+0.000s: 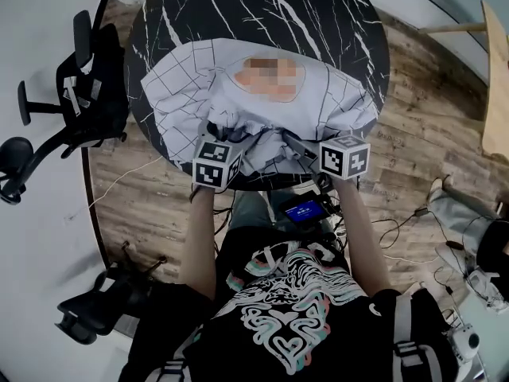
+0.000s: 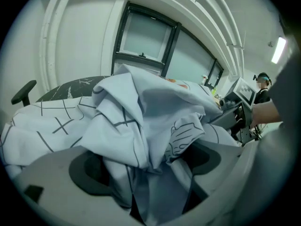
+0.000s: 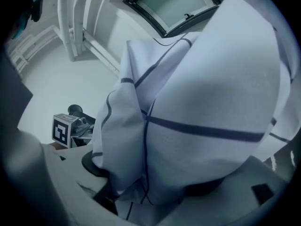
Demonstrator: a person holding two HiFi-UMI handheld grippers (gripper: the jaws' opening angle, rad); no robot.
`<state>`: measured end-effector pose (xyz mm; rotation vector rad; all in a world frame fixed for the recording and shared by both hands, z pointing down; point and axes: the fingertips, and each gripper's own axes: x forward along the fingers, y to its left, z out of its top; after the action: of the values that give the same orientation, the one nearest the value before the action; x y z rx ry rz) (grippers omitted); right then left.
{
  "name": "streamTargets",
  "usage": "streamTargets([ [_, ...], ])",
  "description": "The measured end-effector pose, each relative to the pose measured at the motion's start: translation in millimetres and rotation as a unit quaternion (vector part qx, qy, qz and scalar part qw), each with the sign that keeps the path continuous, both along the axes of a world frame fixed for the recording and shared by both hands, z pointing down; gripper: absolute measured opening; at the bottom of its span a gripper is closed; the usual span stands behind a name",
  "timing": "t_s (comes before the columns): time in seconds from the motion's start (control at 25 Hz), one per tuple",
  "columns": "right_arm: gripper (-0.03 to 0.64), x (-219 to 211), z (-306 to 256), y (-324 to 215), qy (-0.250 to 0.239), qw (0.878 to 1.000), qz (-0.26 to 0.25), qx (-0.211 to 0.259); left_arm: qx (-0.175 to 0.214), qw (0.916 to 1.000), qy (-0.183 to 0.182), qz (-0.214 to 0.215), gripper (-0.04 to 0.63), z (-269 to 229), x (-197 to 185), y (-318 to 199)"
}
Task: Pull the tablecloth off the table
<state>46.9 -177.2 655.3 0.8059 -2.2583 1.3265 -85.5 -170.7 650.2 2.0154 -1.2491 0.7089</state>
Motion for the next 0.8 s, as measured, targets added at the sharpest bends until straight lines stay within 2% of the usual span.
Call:
streamTargets([
  [0.16, 0.380, 0.8, 5.0, -5.0, 0.017, 1.000, 0.016, 0.010, -0.012, 0.9990, 0.000, -0.043, 0.442, 2.6, -2.4, -5.6],
  [0.32, 0.370, -0.1, 6.8, -5.2, 0.017, 0.999, 0.029, 0.025, -0.009, 0.9983, -0.007, -0.058, 0.395, 5.2, -2.8, -7.2],
  [0.36, 0.347, -1.7, 7.5, -4.3, 0.013, 0.999, 0.027, 0.019, -0.011, 0.9981, -0.007, -0.060, 0.382, 5.4, -3.8, -6.6],
  [0.4, 0.321, -2.8, 8.6, -4.2, 0.009, 1.000, 0.024, 0.011, -0.014, 0.9980, -0.005, -0.062, 0.368, 5.2, -4.7, -6.5],
  [0.52, 0.299, -0.5, 12.9, -4.6, 0.006, 1.000, 0.023, -0.001, -0.026, 0.9978, 0.002, -0.062, 0.315, 2.4, -4.3, -6.0],
  [0.8, 0.221, -6.3, 8.5, -5.4, 0.011, 0.999, 0.025, 0.019, -0.021, 0.9986, 0.008, -0.048, 0.241, -0.4, -2.1, -3.8],
])
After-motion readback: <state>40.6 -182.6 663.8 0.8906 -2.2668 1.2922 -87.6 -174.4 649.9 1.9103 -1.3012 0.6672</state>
